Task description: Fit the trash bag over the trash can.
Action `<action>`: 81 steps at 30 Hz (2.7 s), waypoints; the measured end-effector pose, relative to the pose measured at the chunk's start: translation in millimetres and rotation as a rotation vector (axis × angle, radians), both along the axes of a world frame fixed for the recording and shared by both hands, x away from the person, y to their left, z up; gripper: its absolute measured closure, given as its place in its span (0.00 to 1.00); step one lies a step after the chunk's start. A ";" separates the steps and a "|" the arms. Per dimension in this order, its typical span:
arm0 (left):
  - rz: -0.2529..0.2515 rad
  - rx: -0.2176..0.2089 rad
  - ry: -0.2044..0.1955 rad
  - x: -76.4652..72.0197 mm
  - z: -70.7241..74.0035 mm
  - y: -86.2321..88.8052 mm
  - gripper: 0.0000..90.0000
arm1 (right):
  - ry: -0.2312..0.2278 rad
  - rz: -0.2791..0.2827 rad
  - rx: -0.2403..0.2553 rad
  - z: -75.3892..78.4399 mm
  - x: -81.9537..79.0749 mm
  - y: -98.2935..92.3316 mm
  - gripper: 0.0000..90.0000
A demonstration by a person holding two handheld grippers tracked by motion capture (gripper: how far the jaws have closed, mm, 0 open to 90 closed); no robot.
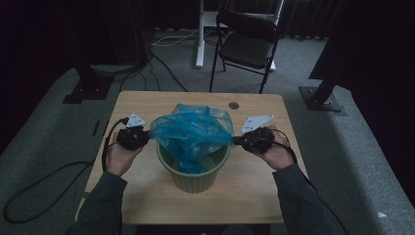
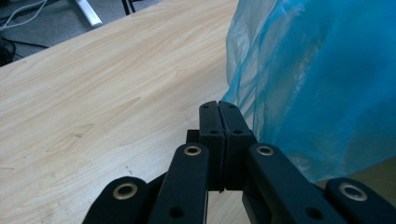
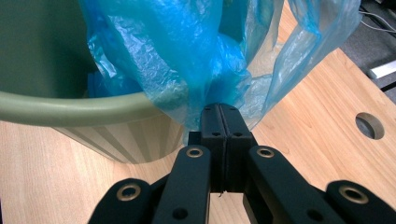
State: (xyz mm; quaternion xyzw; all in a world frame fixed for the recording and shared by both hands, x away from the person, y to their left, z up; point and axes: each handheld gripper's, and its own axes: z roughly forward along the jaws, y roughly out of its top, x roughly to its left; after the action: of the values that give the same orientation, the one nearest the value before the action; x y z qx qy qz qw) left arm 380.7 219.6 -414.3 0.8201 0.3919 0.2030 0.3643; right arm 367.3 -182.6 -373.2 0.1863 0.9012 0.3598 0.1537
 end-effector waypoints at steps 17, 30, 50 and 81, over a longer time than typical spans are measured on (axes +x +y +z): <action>-0.010 0.013 0.033 -1.3 -12.3 -4.9 0.98 | 0.032 0.001 -0.006 -12.6 -4.2 -7.4 1.00; -0.017 0.005 0.045 -3.4 -17.5 -7.6 0.96 | 0.044 0.008 -0.011 -17.9 -3.9 -3.8 1.00; -0.039 -0.163 -0.044 -31.0 16.4 23.8 0.76 | 0.000 0.010 0.074 0.9 -9.4 -14.4 0.80; -0.238 -0.244 -0.058 -46.3 43.2 6.8 0.64 | 0.012 0.071 0.162 18.3 -8.3 -2.4 0.69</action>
State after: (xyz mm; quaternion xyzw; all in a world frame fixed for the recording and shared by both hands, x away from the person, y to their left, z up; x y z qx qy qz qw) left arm 334.4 226.4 -371.1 0.8043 0.3029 0.1327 0.4938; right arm 359.0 -185.0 -354.9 0.1683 0.8761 0.4357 0.1197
